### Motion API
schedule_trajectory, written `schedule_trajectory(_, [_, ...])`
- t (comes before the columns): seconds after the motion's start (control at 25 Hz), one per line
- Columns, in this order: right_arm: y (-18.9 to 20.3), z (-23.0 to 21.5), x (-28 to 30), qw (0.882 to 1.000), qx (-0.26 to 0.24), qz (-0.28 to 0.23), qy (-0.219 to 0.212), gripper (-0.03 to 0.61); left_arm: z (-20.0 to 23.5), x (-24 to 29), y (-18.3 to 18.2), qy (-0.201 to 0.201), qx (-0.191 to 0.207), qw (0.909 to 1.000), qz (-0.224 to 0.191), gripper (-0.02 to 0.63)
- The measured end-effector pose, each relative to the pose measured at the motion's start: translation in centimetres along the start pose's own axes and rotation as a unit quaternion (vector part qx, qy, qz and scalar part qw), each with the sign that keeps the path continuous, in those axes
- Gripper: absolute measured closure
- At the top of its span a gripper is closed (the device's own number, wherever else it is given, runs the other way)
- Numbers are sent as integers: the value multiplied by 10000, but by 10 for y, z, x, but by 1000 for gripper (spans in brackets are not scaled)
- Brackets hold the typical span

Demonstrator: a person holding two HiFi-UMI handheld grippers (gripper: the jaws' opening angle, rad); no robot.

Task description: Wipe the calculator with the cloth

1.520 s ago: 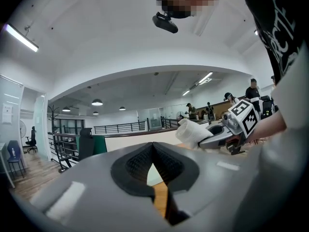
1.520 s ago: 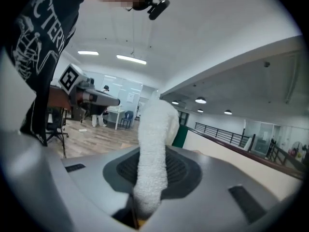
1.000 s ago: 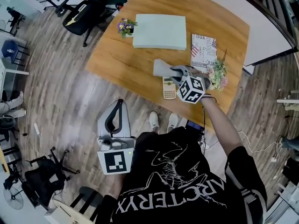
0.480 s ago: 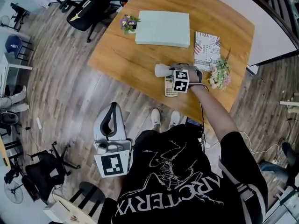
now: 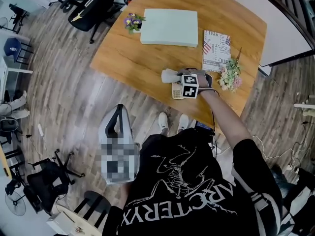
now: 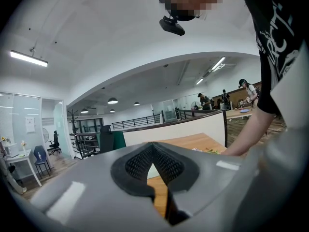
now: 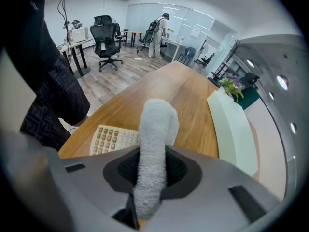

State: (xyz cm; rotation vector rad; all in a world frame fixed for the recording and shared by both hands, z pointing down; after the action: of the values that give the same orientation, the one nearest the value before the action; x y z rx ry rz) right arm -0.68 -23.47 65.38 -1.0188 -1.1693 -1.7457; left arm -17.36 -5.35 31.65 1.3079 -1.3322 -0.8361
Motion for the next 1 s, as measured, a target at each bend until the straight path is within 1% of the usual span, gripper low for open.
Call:
schedule_trajectory(0.12, [-3, 12, -1, 9999, -64, 4, -89, 486, 0, 4, -3, 59, 19, 9999, -143, 604])
schedule_trajectory(0.32, [-4, 28, -5, 9999, 4, -45, -163, 486, -5, 9, 0, 222, -87, 9997, -9, 604])
schedule_trajectory(0.6, [-3, 52, -10, 9992, 51, -47, -390, 486, -7, 17, -1, 364, -81, 9992, -141, 604])
schedule_trajectory(0.68, [-4, 59, -12, 9990, 45, -67, -435, 486, -8, 19, -1, 405, -113, 9990, -119, 604])
schedule_trajectory(0.8, [-6, 71, -15, 9986, 6, -88, -518, 486, -8, 20, -4, 419, -94, 9987, -279, 604])
schedule_trajectory(1.0, [-9, 92, -19, 9982, -47, -123, -579, 486, -10, 19, -2, 455, -172, 9986, -198, 604])
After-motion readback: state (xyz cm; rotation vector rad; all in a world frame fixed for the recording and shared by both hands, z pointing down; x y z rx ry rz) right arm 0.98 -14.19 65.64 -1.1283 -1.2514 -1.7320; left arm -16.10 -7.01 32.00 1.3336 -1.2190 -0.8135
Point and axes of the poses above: the fingertips, and each gripper's own axes: x forward along the fingers, z to its left, y out of its underside, the point moved 6 cm from there along -x, backward along the fingers, and after that the axes turned 1 degree about z, right-handed, at the moved point
